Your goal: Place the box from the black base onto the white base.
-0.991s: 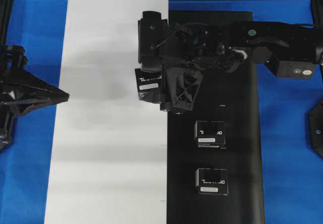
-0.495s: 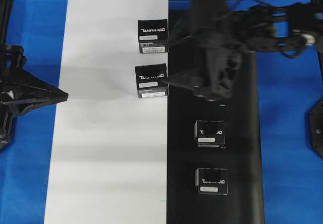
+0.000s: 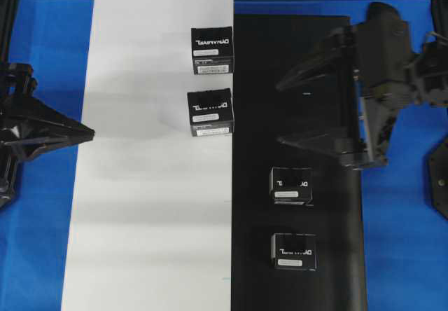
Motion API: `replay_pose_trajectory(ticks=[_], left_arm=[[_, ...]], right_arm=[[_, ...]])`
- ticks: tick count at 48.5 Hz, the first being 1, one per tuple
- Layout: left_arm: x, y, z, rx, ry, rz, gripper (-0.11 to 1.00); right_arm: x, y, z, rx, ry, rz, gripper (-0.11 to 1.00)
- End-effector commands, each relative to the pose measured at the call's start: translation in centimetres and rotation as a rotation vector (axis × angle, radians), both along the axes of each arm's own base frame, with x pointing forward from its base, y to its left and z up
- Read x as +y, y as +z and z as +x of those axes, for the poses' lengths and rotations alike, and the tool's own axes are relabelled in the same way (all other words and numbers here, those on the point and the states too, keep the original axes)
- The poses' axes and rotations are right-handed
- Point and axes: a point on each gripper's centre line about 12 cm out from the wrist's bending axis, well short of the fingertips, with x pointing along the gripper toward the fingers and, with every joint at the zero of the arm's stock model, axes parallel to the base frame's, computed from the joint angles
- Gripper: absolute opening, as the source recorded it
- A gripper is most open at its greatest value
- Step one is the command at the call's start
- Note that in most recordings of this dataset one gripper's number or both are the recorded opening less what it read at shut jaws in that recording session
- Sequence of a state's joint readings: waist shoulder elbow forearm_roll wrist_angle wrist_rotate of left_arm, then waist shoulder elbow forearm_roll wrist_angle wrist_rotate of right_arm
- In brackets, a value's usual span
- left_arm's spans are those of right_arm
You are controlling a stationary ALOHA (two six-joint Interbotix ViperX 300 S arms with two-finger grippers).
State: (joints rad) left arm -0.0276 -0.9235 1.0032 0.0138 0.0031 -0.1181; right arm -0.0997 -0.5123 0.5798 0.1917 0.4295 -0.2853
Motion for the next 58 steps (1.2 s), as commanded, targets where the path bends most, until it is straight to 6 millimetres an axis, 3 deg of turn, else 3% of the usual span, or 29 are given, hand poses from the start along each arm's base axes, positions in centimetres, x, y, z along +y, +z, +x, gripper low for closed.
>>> replay_pose_trajectory(ticks=[1, 58], left_arm=[[0.0, 0.5, 0.1, -0.014, 0.001, 0.003, -0.01], [-0.1, 1.3, -0.1, -0.069, -0.004, -0.002, -0.01]], right_arm=[[0.1, 0.2, -0.9, -0.027, -0.001, -0.003, 0.99], [1.0, -3.9, -9.8, -0.051, -0.007, 0.01, 0.99]])
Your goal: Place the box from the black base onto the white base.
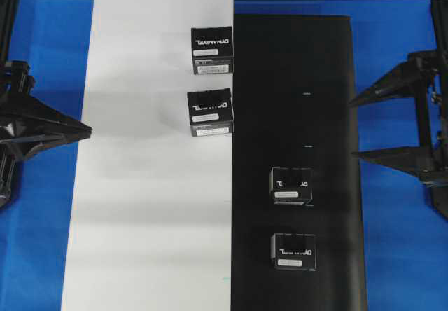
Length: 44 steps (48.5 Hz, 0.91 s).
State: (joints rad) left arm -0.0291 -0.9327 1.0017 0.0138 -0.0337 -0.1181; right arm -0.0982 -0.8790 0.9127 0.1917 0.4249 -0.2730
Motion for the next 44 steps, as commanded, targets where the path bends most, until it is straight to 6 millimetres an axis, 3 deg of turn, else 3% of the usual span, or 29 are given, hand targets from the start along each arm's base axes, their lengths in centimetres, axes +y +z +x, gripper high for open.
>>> replay_pose_trajectory(ticks=[1, 20, 44], left_arm=[[-0.1, 0.6, 0.1, -0.025, -0.003, 0.001, -0.01], [0.0, 1.1, 0.2, -0.06, -0.003, -0.002, -0.01], [-0.1, 1.0, 0.2, -0.057, -0.004, -0.003, -0.01]], right_arm=[[0.1, -0.1, -0.5, -0.014, -0.002, 0.004, 0.99], [0.3, -0.1, -2.8, -0.074, -0.018, 0.041, 0.99], [0.4, -0.6, -3.3, -0.067, -0.017, 0.043, 0.99]])
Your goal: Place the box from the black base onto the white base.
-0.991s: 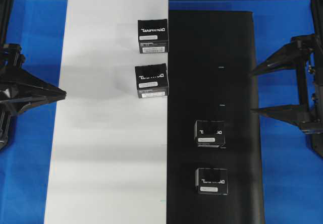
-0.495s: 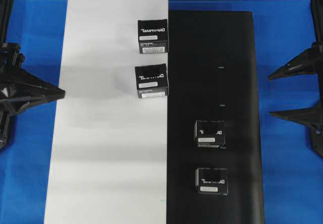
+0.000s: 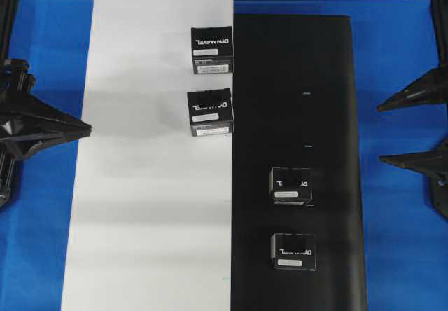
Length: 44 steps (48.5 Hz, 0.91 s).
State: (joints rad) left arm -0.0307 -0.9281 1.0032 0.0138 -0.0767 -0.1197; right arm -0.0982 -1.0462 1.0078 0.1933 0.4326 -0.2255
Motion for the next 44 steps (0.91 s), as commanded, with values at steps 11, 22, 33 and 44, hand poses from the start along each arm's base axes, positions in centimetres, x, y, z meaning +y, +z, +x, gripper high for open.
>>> replay_pose_trajectory(ticks=[11, 22, 33, 44], left_arm=[[-0.3, 1.2, 0.0, -0.048, -0.016, 0.0, -0.01], [-0.4, 1.2, 0.1, -0.043, -0.019, 0.0, -0.01], [-0.4, 1.0, 0.2, -0.037, -0.019, 0.002, -0.01], [-0.4, 1.1, 0.2, -0.043, -0.019, 0.001, -0.01]], right_arm=[[0.0, -0.1, 0.1, 0.001, -0.001, 0.005, 0.99], [-0.2, -0.3, 0.0, 0.004, -0.015, 0.005, 0.99], [-0.2, -0.6, -0.3, 0.0, -0.017, 0.006, 0.99], [-0.1, -0.5, -1.0, -0.028, -0.017, 0.003, 0.99]])
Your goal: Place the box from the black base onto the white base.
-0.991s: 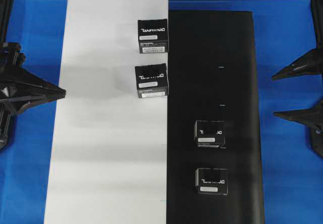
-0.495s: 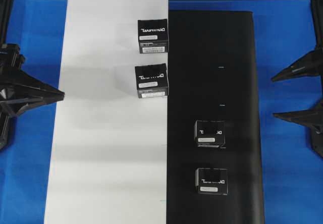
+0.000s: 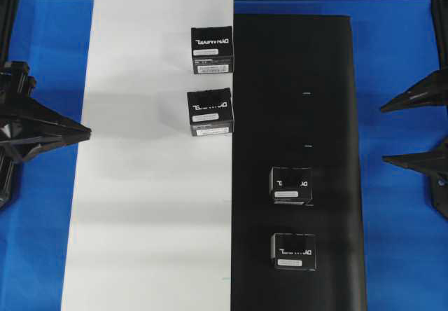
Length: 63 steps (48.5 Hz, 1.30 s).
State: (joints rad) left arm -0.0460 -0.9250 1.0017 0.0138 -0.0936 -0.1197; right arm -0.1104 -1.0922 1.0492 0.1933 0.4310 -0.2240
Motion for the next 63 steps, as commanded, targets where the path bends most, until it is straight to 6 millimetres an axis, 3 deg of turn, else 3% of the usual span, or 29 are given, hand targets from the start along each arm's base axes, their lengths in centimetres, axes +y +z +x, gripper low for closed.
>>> replay_pose_trajectory(ticks=[1, 33, 63], left_arm=[[-0.1, 0.9, 0.1, -0.029, -0.003, 0.003, -0.01], [-0.1, 1.0, -0.2, -0.034, -0.004, 0.009, -0.01], [-0.4, 1.0, -3.5, -0.011, -0.033, 0.007, -0.01]], right_arm=[[0.0, 0.4, -0.2, -0.025, -0.004, 0.002, 0.99], [0.1, -0.3, -0.9, -0.031, -0.004, 0.004, 0.99], [0.0, -0.6, -1.3, -0.097, -0.026, 0.038, 0.99]])
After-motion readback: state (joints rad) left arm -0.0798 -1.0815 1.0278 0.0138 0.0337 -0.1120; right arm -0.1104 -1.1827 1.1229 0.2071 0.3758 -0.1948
